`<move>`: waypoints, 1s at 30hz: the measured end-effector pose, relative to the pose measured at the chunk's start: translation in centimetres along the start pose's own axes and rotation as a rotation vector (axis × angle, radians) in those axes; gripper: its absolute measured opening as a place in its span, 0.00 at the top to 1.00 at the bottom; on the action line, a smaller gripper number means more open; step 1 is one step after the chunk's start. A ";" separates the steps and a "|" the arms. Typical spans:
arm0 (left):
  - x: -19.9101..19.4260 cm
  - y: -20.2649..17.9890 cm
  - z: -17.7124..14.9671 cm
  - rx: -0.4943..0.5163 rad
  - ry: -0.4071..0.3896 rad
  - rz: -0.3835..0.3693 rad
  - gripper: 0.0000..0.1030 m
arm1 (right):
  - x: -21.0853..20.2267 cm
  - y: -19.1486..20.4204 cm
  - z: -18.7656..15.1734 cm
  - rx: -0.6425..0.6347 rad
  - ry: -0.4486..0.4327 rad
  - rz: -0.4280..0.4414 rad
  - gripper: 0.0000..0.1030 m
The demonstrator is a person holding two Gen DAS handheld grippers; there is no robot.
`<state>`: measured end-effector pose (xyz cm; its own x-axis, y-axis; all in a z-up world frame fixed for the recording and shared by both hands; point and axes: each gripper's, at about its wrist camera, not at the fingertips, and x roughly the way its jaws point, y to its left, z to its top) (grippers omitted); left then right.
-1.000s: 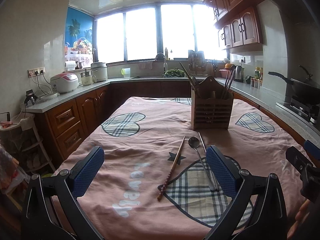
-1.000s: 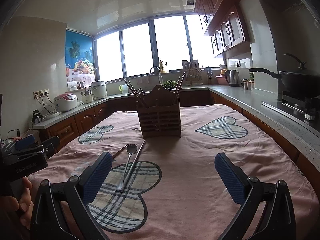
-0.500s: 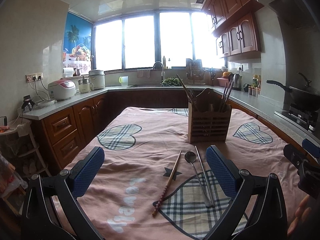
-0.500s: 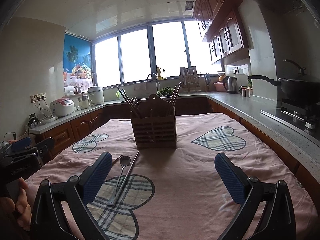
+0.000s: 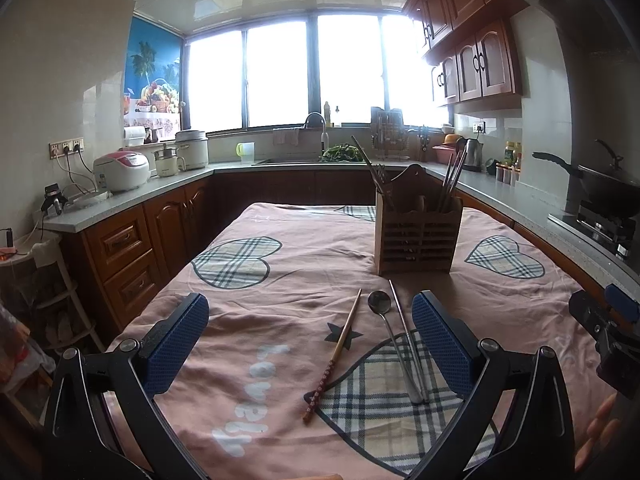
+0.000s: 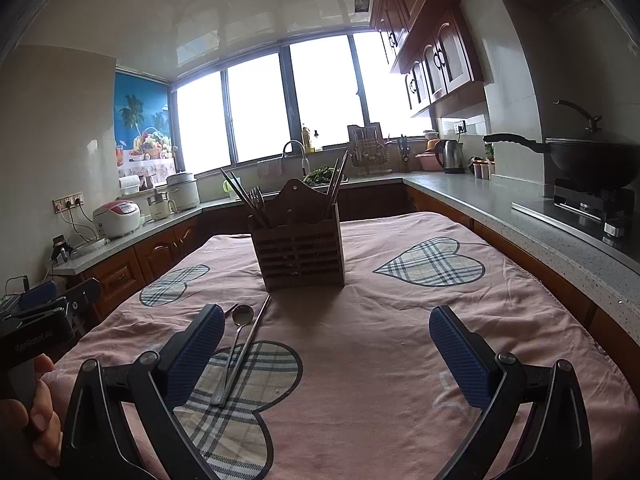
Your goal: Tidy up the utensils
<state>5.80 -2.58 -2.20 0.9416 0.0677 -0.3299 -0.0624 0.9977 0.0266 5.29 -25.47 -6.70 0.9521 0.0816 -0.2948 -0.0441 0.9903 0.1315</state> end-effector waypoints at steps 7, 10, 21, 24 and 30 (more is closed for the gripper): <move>0.0 0.1 -0.2 0.001 0.003 -0.003 0.00 | -0.1 0.3 0.0 -0.010 -0.007 0.004 0.00; 0.0 0.1 -0.2 0.003 0.005 -0.003 0.00 | -0.1 0.5 0.0 -0.011 -0.006 0.006 0.00; -0.1 0.0 -0.3 0.007 0.008 -0.013 0.00 | -0.1 0.7 0.1 -0.017 -0.006 0.011 0.00; -0.1 0.0 -0.3 0.008 0.010 -0.013 0.00 | -0.1 0.8 0.1 -0.017 -0.007 0.011 0.00; -0.2 0.0 -0.2 0.009 0.009 -0.009 0.00 | -0.2 0.8 0.1 -0.021 -0.010 0.013 0.00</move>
<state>5.49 -2.57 -2.35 0.9390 0.0588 -0.3388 -0.0511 0.9982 0.0317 5.11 -24.67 -6.44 0.9543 0.0935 -0.2840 -0.0628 0.9914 0.1152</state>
